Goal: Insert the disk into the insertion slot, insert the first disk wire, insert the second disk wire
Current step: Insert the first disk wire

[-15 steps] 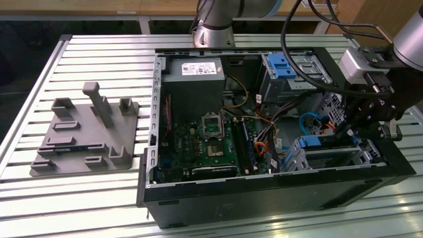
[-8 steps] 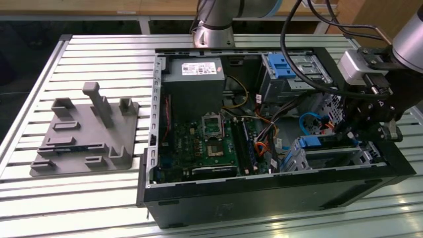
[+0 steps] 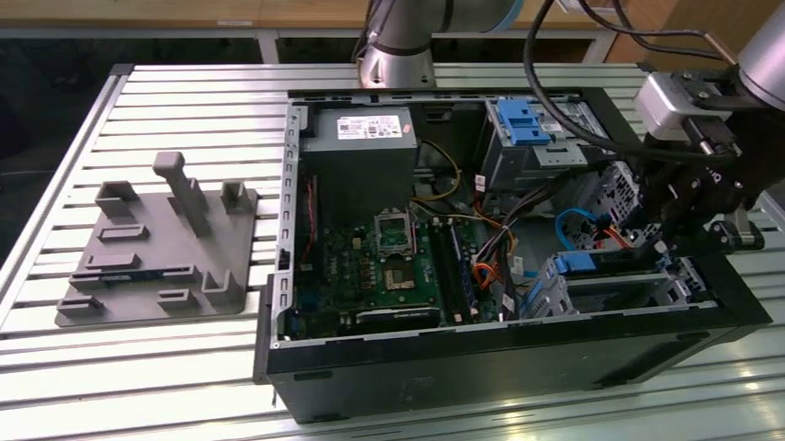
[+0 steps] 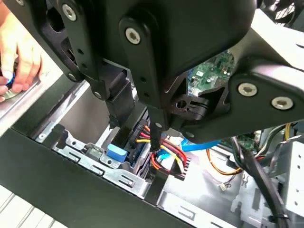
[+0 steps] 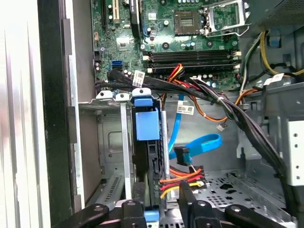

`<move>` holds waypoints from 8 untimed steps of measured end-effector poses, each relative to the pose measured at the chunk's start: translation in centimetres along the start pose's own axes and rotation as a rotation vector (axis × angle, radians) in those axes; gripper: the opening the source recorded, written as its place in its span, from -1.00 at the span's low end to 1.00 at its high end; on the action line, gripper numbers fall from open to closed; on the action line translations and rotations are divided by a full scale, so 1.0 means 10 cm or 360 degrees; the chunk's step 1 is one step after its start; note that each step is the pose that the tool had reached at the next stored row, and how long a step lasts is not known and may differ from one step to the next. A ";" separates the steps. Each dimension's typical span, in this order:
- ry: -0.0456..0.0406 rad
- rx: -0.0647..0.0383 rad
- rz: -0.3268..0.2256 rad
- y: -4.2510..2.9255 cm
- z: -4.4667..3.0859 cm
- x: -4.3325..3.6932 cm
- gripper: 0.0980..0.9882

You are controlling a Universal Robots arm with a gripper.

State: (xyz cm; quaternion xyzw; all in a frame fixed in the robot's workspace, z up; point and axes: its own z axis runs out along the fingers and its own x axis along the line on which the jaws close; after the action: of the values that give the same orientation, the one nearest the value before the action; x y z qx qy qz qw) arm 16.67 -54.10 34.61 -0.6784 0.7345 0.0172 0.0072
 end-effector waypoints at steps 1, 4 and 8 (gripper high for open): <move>0.0000 0.0002 0.0000 0.002 -0.039 -0.010 -0.29; 0.0000 0.0006 0.0000 0.008 -0.149 -0.033 -0.29; 0.0001 0.0008 0.0000 0.010 -0.178 -0.047 -0.29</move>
State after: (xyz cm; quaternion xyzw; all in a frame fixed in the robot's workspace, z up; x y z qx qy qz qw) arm 16.63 -53.69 36.40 -0.6784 0.7345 0.0151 0.0087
